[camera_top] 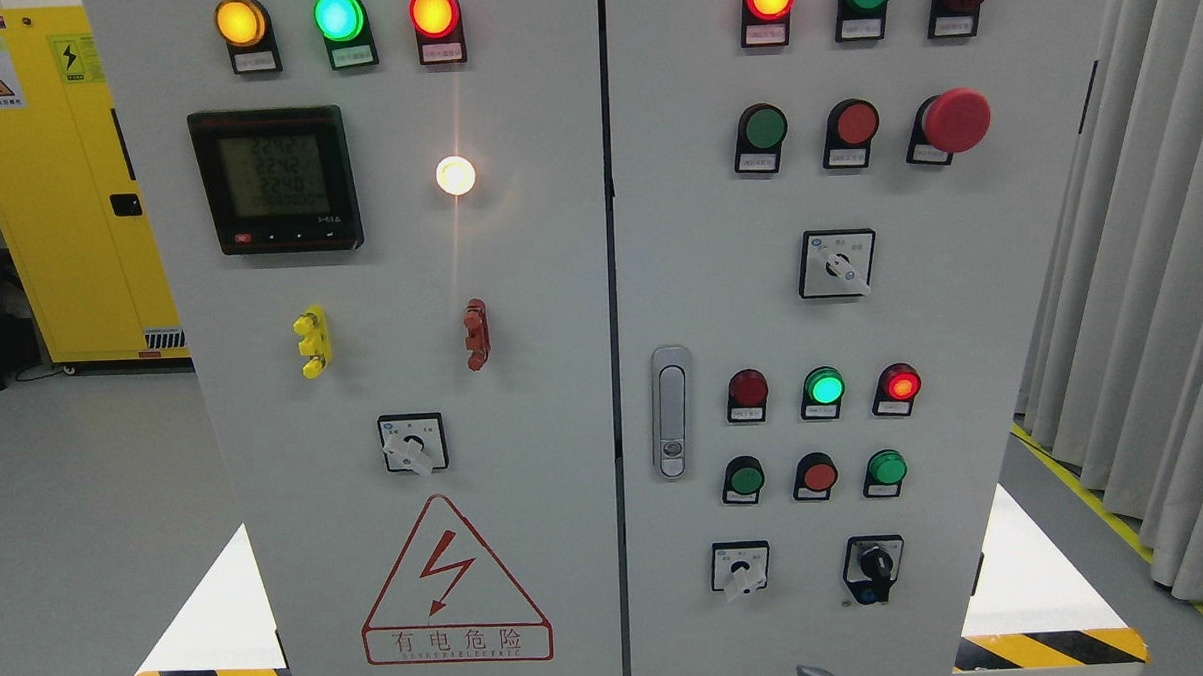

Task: Press green start button
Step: 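Raise the right hand toward the green button in the lower button row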

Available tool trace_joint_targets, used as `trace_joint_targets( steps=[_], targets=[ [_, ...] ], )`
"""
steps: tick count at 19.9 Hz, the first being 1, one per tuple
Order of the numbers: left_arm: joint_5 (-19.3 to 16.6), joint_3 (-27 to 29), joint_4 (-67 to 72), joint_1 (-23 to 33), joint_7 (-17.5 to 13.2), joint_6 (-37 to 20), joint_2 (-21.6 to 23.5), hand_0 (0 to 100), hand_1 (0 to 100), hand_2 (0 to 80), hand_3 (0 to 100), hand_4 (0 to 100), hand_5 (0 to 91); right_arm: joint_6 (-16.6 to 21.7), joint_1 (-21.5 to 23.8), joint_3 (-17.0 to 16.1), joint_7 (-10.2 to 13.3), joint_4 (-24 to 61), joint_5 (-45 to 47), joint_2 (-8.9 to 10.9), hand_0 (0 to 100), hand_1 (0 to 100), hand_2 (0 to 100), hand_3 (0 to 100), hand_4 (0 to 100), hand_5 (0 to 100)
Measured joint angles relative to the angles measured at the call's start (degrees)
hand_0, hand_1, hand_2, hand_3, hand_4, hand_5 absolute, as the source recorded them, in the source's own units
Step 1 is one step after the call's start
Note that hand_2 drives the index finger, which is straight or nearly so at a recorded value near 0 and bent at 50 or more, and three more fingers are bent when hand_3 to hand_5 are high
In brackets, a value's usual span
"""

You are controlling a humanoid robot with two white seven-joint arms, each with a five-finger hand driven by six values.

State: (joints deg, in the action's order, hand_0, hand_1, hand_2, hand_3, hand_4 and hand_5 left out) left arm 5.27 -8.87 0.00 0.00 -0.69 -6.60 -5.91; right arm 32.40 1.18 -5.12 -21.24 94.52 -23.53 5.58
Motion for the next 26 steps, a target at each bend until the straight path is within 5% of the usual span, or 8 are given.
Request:
trace_joint_targets(
  steps=[9,13,18,26],
  targets=[
    [0.0,0.0,0.0,0.0,0.0,0.0,0.0,12,56,0.0,0,0,0.0,-0.2,-2.6,-1.6,0.9,2.1,-10.8,0.41,20,62,0,80,80,88],
    [0.0,0.0,0.0,0.0,0.0,0.0,-0.1,12,56,0.0,0,0,0.0,-1.1,-5.3,-2.1,3.7,2.6,-16.1,0.24,20,61,0,80,80,89],
    [0.0,0.0,0.0,0.0,0.0,0.0,-0.1,12,56,0.0,0,0,0.0,-2.0,-7.7,-2.3,8.0,3.1,-21.1,0.09,29,62,0,81,81,90],
    [0.0,0.0,0.0,0.0,0.0,0.0,-0.1,12,56,0.0,0,0,0.0,-3.2,-11.7,-2.0,8.8,2.9,-24.4,0.02,39,62,0,82,82,92]
  ],
)
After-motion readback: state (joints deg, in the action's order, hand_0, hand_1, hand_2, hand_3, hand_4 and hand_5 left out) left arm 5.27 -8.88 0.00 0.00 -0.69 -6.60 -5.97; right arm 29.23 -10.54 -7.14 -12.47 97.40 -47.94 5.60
